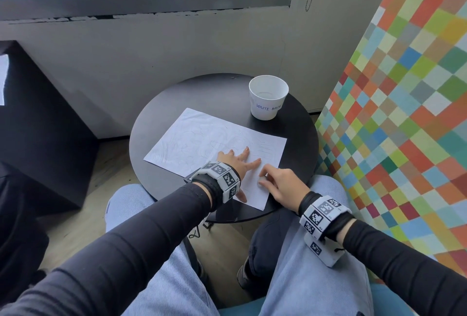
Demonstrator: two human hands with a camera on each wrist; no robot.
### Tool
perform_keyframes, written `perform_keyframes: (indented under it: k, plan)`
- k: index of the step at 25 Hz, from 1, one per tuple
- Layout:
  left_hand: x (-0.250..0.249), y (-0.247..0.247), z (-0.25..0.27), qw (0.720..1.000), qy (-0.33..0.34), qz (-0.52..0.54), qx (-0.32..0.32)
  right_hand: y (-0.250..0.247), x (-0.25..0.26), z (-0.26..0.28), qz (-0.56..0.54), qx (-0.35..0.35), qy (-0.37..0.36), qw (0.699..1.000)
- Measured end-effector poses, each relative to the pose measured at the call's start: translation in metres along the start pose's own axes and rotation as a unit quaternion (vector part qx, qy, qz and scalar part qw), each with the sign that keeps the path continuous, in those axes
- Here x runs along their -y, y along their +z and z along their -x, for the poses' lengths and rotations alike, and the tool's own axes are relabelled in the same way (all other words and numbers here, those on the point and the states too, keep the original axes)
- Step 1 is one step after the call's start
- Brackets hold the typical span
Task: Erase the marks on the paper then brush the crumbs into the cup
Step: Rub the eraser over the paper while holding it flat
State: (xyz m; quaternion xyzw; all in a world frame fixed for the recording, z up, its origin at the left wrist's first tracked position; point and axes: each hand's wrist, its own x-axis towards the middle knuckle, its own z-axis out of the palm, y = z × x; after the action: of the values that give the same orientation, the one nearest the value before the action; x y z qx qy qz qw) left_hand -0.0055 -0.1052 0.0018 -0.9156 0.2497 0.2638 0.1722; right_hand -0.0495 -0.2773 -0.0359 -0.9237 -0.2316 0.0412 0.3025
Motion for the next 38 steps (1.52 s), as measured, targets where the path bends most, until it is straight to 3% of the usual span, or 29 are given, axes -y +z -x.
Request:
perform_keyframes:
  k: [4, 9, 18, 21, 25, 28, 31, 35, 38]
  plan:
    - [0.000, 0.000, 0.001, 1.000, -0.002, -0.004, 0.003, 0.000, 0.007, 0.006, 0.008, 0.096, -0.067, 0.993]
    - [0.000, -0.002, 0.002, 1.000, -0.001, 0.000, 0.008, -0.027, -0.016, -0.001, 0.027, 0.051, -0.005, 0.998]
    - [-0.005, 0.000, 0.001, 1.000, -0.008, 0.027, 0.007, -0.014, -0.007, 0.007, 0.041, 0.089, -0.037, 0.994]
    - [-0.006, 0.002, 0.000, 0.999, -0.011, 0.031, -0.002, -0.005, 0.002, 0.013, 0.012, 0.142, -0.084, 0.986]
    - [-0.007, 0.002, -0.002, 0.999, -0.015, 0.032, 0.002, -0.012, -0.004, 0.011, -0.001, 0.085, -0.049, 0.995]
    - [-0.009, 0.003, -0.004, 0.999, -0.022, 0.039, 0.003, -0.010, 0.000, 0.015, -0.009, 0.119, -0.086, 0.989]
    - [-0.011, 0.002, -0.005, 0.999, -0.024, 0.037, 0.003, -0.010, -0.001, 0.015, -0.012, 0.087, -0.074, 0.993]
    - [-0.010, 0.001, -0.005, 0.999, -0.025, 0.034, 0.001, -0.007, 0.002, 0.018, -0.023, 0.114, -0.097, 0.988]
    - [-0.009, 0.001, -0.004, 1.000, -0.021, 0.021, 0.003, -0.009, -0.001, 0.015, -0.024, 0.087, -0.079, 0.993]
